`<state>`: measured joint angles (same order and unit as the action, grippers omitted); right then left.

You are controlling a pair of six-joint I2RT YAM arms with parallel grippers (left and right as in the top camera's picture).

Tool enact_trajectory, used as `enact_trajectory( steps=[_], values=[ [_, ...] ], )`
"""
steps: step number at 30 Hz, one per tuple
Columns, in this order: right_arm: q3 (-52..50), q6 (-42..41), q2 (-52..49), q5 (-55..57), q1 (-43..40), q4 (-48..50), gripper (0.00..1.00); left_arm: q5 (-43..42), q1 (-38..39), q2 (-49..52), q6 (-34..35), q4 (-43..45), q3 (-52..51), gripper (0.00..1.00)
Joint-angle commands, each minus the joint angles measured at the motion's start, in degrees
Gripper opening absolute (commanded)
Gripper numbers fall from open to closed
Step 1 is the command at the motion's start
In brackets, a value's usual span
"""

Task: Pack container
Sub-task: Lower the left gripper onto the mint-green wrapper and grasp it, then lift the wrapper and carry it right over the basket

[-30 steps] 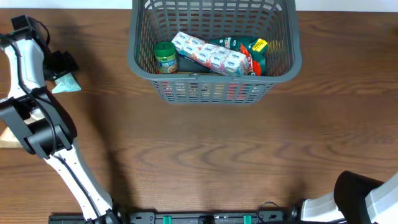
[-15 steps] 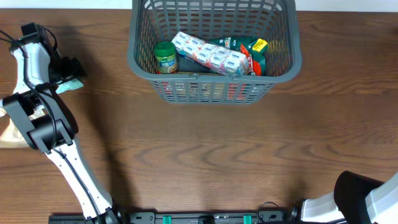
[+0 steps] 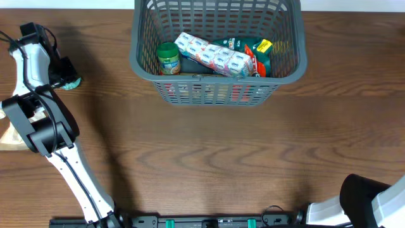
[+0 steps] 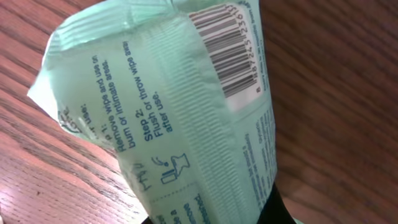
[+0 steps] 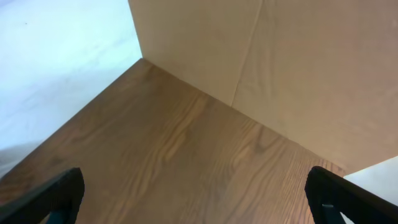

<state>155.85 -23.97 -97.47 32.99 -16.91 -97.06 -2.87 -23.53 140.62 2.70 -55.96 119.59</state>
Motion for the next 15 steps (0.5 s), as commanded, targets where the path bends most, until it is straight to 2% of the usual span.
enact_trajectory(
  steps=[1, 4, 8, 15],
  values=[
    [-0.1, -0.9, -0.1, 0.6, -0.3, -0.1, 0.99, -4.5, 0.1, -0.9, -0.5, -1.6, -0.5, 0.06],
    [-0.1, -0.9, -0.1, 0.6, -0.3, -0.1, 0.99, -8.2, 0.1, -4.1, -0.5, -1.5, -0.5, 0.06],
    [-0.1, -0.9, -0.1, 0.6, -0.3, -0.1, 0.99, -8.7, 0.3, -10.6, -0.3, -1.6, -0.4, 0.06],
    [-0.1, -0.9, -0.1, 0.6, -0.3, -0.1, 0.99, -11.0, 2.1, -27.0, -0.7, -1.1, -0.4, 0.06]
  ],
)
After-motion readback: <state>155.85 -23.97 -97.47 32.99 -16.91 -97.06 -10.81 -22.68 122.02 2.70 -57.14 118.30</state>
